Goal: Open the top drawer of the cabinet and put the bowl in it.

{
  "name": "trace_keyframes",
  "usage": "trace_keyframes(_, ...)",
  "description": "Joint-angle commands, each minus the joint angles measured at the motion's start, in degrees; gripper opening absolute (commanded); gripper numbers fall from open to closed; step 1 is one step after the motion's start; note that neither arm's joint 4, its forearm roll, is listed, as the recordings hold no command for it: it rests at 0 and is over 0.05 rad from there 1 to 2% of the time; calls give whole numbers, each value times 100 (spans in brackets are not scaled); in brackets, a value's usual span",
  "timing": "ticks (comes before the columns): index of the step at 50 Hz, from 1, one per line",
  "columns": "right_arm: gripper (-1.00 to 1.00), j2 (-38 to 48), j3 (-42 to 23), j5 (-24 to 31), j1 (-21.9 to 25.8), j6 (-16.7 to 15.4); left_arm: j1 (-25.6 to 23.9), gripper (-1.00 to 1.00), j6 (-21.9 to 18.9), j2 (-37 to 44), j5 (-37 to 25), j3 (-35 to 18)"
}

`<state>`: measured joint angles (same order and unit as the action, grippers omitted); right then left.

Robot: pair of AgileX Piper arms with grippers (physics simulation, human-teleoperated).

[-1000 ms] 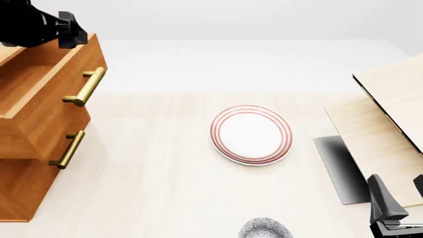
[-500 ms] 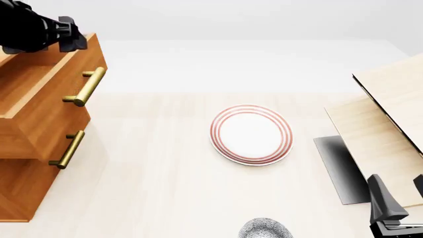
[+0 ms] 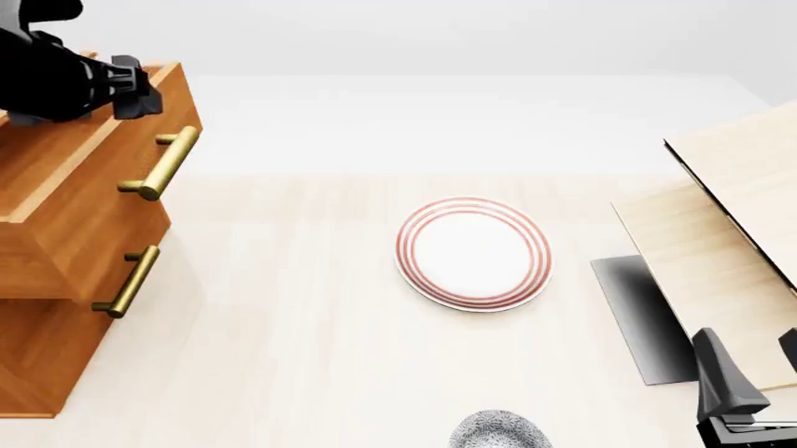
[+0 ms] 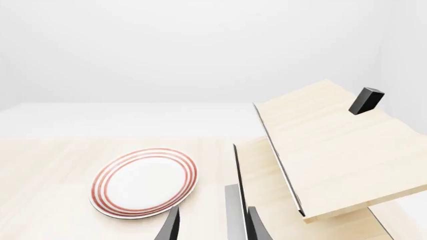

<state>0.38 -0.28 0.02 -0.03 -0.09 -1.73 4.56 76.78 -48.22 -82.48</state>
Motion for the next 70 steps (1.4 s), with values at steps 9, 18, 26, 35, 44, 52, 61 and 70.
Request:
trace_keyframes(9, 100, -3, 4, -2, 1, 0, 114, 100, -4, -93, 222, 488)
trace_keyframes(18, 100, -2, 4, -2, 1, 1, 108, 100, -65, -37, 198, 443)
trace_keyframes(26, 100, -3, 4, -2, -1, 2, -30, 100, -37, 46, 223, 437)
trace_keyframes(35, 100, -4, 5, -2, -1, 3, -162, 100, -38, 104, 213, 423)
trace_keyframes(44, 100, -4, 4, -2, 0, 2, -363, 100, -43, 197, 186, 315)
trace_keyframes(52, 100, -3, 4, -2, 0, 1, -517, 100, -94, 261, 144, 260)
trace_keyframes(61, 100, -3, 5, -2, -1, 2, -695, 100, -74, 251, 151, 273)
trace_keyframes(70, 100, -3, 4, -2, -1, 2, -994, 100, 0, 333, 142, 239)
